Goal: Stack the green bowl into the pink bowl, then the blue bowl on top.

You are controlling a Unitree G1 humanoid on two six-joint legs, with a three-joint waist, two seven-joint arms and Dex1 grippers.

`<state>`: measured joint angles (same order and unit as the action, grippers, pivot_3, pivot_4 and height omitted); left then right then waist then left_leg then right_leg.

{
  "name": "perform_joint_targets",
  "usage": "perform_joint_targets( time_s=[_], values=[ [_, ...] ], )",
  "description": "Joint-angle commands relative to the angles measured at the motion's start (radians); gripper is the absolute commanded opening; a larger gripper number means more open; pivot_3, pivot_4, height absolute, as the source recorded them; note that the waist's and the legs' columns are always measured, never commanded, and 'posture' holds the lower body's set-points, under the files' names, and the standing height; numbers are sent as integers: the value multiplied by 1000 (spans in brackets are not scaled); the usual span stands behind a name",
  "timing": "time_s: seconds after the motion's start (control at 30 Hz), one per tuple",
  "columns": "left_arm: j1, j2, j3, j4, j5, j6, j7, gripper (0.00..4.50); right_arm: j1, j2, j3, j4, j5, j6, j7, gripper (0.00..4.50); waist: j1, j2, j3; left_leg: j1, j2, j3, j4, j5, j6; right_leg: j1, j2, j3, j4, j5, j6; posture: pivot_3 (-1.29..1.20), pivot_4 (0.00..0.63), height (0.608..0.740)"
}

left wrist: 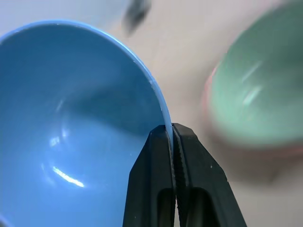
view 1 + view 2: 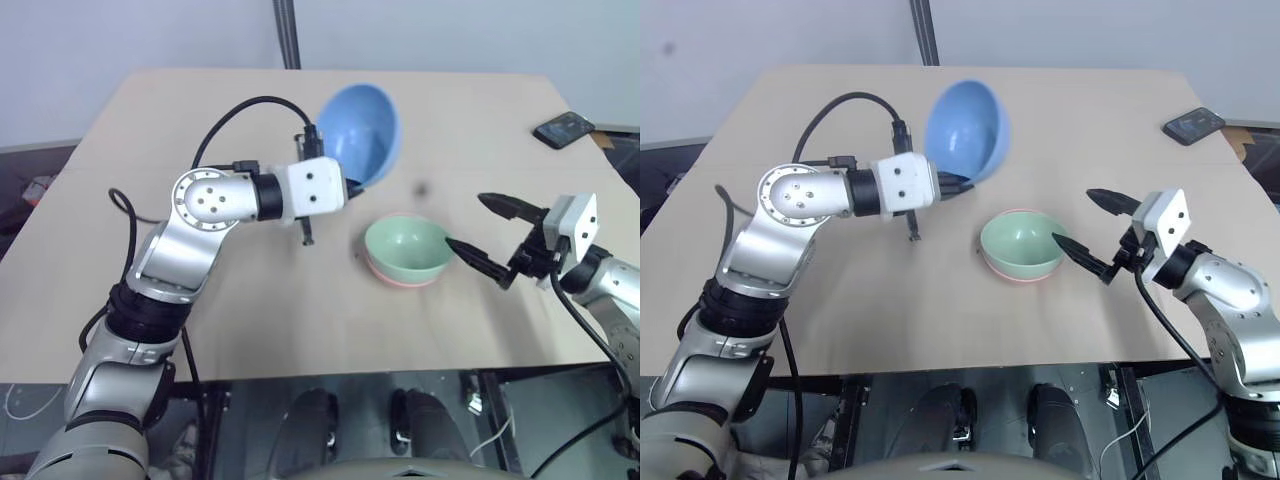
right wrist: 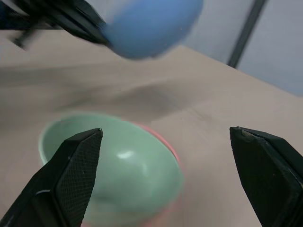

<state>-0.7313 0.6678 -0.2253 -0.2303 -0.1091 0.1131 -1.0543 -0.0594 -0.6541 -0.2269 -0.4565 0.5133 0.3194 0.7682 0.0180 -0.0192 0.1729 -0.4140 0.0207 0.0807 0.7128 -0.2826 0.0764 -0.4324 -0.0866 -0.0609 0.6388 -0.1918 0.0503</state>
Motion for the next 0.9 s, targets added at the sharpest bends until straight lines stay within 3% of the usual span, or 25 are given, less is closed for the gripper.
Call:
perform_joint_targets(
  time_s=[0.03,0.2,0.3,0.33,0.57,0.7,0.9],
  values=[
    [-70,-10,-9,74,-83,-121,-157,58,81,-13,-90,-117,9,-11,-28,4500,-1,0,0,0,0,0,0,0,0,0,0,0,1,0,0,0,150,740],
    [-145,-52,-74,234,-89,-211,-314,58,213,-18,-170,-203,5,-1,-57,4500,-2,0,0,1,0,1,1,0,0,1,1,1,1,0,1,0,150,740],
    [-169,-77,-86,267,-151,-164,-410,963,255,-15,-192,-243,8,7,-75,4500,-3,0,0,0,0,1,3,0,1,0,1,2,1,0,1,0,150,740],
    [-173,-86,-81,266,-169,-152,-421,1446,264,-15,-197,-252,11,9,-80,4500,-4,0,0,0,0,1,3,0,1,0,1,2,1,0,1,0,150,740],
    [-131,-115,20,232,-204,-49,-275,4423,255,-20,-159,-250,30,47,-86,4500,-4,0,0,0,0,1,3,-1,1,0,1,2,1,-1,1,0,150,740],
    [69,-91,179,88,-251,111,-60,4423,196,-39,-67,-156,-32,25,-44,4500,-18,1,-1,2,1,2,2,-1,1,0,1,4,1,0,1,0,150,740],
    [380,-37,383,-131,-423,324,63,4423,145,-94,-51,18,-20,34,62,4500,-6,1,0,1,1,1,2,-1,1,0,0,3,1,0,1,0,150,740]
  ],
)
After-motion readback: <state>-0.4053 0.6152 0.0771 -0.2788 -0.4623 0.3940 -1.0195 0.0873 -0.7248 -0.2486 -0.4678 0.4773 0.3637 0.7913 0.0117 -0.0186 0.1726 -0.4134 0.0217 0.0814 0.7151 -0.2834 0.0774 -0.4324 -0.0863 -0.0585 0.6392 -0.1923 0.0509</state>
